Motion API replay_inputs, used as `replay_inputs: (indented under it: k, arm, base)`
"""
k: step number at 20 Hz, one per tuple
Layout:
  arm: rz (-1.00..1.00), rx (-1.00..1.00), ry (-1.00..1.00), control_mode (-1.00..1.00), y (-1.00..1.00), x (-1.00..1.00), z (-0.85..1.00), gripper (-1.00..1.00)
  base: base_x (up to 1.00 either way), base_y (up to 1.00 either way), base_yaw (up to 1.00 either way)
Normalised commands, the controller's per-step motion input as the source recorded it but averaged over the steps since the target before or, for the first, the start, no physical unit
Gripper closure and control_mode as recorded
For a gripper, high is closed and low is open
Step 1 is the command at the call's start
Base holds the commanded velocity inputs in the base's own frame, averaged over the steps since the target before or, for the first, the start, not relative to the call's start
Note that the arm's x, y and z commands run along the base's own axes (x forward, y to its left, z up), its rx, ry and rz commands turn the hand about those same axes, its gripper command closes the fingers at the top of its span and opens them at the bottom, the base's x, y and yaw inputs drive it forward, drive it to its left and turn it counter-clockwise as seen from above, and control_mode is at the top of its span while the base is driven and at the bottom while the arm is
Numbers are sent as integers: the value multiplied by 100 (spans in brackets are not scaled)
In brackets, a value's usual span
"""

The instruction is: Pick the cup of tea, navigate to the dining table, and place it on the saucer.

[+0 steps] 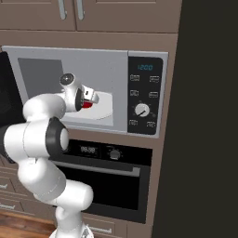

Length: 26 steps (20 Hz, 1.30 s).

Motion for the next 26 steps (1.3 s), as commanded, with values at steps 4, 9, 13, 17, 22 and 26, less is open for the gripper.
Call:
replay_inputs:
  k: [4,9,13,17,22,26]
  arm:
    - [0,0,0,-100,4,2,-9,-100]
    - [0,0,0,-100,1,5,-9,-100]
    - [0,0,0,-100,0,8,-4,100]
    - [0,0,0,-100,3,0,0,100]
    - [0,0,0,-100,0,-1,0,100]
    - [0,0,0,-100,1,-7,-3,100]
  base:
    - [0,0,0]
    - [0,0,0]
    - [0,0,0]
    - [0,0,0]
    - [0,0,0]
    - [0,0,0]
